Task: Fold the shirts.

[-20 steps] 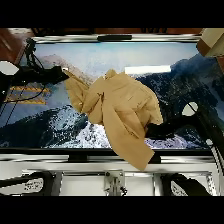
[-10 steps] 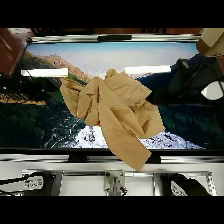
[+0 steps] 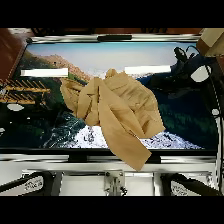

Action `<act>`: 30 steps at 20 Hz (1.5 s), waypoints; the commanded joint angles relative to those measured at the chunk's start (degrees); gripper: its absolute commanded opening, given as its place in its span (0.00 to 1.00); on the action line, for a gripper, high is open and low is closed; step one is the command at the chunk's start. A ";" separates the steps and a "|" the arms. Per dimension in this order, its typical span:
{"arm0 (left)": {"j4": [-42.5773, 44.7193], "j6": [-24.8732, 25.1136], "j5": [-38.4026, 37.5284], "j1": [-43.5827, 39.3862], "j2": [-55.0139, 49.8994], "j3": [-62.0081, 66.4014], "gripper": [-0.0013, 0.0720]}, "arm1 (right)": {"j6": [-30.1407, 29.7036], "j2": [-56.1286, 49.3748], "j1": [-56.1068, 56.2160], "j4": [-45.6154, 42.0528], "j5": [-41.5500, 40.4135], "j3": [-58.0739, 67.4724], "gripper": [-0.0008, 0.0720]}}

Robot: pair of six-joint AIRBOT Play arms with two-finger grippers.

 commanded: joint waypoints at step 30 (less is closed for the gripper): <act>-7.26 15.43 2.97 -0.59 2.23 1.60 0.08 | -9.33 -16.57 -0.15 -1.14 22.05 0.33 0.92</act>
